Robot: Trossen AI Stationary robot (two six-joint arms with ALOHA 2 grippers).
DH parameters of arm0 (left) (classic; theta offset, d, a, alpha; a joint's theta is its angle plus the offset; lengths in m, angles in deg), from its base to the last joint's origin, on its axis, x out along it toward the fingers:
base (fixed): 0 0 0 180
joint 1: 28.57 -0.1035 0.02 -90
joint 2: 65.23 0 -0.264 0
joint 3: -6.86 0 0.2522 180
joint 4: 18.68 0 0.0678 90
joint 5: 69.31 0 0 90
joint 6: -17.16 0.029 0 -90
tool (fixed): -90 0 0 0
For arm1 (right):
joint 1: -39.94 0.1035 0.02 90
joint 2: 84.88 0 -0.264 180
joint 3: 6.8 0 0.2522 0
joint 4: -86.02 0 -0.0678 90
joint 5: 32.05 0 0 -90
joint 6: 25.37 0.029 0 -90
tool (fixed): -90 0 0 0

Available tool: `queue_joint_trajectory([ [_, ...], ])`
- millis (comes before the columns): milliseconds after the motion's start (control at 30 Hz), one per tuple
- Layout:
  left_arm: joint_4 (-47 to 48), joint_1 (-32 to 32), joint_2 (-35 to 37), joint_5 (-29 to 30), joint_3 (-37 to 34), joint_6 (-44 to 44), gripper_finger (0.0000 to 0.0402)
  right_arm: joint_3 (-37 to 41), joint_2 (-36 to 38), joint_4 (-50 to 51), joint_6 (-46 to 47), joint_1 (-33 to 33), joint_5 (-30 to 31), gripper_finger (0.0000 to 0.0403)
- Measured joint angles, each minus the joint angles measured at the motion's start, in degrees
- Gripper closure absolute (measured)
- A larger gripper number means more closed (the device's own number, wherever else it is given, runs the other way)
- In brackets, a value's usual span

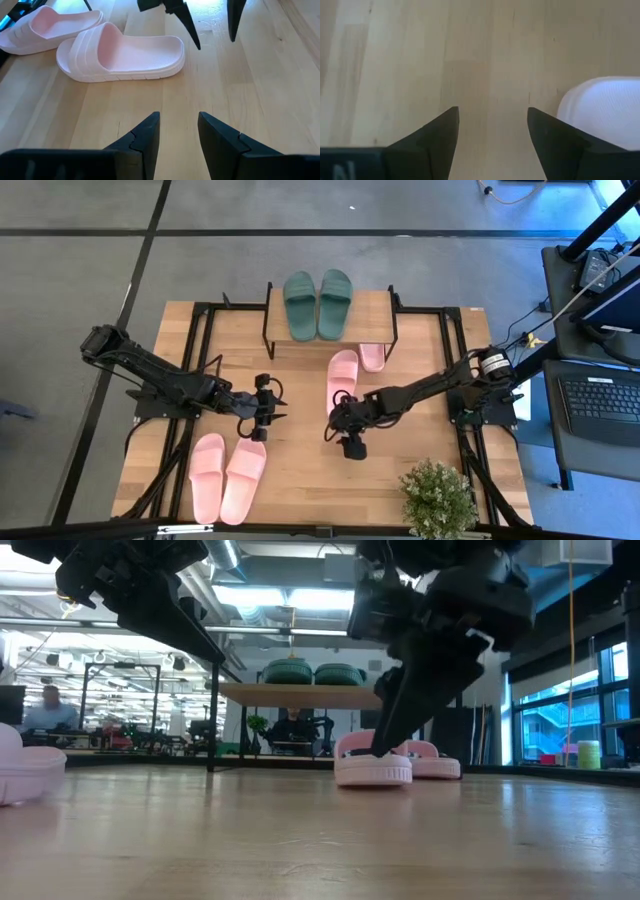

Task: Pick and place slides into the shelf
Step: Put the pink slide under the shelf

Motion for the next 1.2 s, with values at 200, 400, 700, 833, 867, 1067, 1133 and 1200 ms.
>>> queue_joint_trajectory([
  [200,0.0,0.0,0.0,0.0,0.0,0.0,0.0276,3.5,0.0,-4.9,0.2,-1.8,0.0,0.0167],
  [400,0.0,0.0,0.0,0.0,0.0,-0.1,0.0276,5.2,0.0,-6.9,0.0,-4.6,1.0,0.0167],
  [700,0.1,0.0,0.0,0.0,0.0,0.0,0.0276,5.4,0.0,-6.4,-1.6,-10.1,9.3,0.0167],
  [833,1.0,0.0,0.0,0.0,0.0,-0.1,0.0276,5.4,0.0,-5.9,-1.7,-13.4,9.9,0.0167],
  [867,1.0,0.0,0.0,0.0,0.0,-0.2,0.0276,5.4,0.0,-5.8,-1.8,-14.2,10.2,0.0167],
  [1067,1.0,0.0,0.0,0.0,0.0,-0.2,0.0276,5.4,0.0,-4.4,-2.3,-18.1,13.2,0.0167],
  [1133,1.0,0.0,0.0,0.0,0.0,-0.2,0.0276,5.4,0.0,-4.1,-3.1,-19.1,13.3,0.0167],
  [1200,1.0,0.0,0.0,0.0,0.0,-0.2,0.0276,5.4,0.0,-4.1,-3.2,-20.0,13.3,0.0167],
])
